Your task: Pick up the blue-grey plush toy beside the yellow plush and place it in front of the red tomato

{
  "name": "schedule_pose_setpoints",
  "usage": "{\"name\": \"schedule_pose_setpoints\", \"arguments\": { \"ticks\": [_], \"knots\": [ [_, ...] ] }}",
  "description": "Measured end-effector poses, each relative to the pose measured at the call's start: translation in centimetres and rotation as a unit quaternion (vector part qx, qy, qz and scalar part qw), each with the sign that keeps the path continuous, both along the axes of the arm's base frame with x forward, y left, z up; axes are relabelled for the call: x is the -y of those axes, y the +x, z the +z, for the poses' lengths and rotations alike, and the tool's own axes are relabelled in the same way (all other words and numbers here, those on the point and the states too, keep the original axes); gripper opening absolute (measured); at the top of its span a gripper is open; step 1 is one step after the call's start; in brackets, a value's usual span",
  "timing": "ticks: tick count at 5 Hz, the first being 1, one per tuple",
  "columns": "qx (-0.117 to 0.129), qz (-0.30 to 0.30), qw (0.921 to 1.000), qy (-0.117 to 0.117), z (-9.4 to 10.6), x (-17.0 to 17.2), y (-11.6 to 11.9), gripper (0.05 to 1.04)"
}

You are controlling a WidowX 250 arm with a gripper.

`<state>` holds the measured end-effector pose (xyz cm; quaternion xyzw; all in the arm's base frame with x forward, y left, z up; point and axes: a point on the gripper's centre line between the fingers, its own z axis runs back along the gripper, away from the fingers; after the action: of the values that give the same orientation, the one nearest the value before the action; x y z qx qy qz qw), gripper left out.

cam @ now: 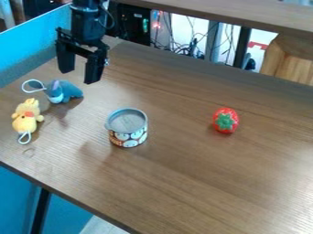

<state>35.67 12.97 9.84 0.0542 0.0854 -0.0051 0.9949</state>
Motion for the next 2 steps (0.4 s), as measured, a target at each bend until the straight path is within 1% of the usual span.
{"name": "schedule_pose_setpoints", "arguments": {
  "ticks": [1, 2],
  "knots": [
    [0.001, 0.019, 0.9979, 0.062, -0.2, -2.6, 1.5, 1.005],
    [-0.025, 0.034, 0.9942, 0.098, -1.7, -4.1, 2.1, 1.004]
  ]
}}
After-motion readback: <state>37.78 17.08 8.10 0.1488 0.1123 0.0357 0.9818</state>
